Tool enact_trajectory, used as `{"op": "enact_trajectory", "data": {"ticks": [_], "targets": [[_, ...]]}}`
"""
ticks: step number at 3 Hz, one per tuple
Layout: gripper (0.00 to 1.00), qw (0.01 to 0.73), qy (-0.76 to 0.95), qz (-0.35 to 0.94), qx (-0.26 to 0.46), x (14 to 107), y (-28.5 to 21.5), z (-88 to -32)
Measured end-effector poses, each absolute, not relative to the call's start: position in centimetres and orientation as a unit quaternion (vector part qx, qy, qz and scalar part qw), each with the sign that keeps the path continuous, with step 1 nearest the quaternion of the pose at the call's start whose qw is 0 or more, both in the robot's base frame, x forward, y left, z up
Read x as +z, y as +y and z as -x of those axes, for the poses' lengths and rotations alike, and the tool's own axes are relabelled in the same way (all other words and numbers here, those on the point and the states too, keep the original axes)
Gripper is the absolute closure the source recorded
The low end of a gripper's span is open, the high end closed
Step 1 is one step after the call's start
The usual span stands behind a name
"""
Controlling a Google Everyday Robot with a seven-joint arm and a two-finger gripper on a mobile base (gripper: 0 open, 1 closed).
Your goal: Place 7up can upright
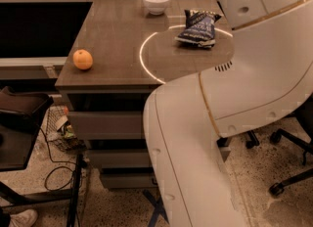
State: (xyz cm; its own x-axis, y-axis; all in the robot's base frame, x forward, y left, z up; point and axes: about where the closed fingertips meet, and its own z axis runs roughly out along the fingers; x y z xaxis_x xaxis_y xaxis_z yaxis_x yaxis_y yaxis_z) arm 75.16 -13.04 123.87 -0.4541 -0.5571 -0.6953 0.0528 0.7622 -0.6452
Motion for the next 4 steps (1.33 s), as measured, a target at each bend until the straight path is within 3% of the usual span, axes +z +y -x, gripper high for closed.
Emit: {"op": "enact_trajectory", "data": {"ticks": [2, 4], "targets": [[1.0, 0.509, 0.775, 0.175, -0.332, 125.8, -12.3, -74.4], [1.0, 0.507, 0.795, 0.142, -0.301, 126.3, -12.1, -72.9]]}}
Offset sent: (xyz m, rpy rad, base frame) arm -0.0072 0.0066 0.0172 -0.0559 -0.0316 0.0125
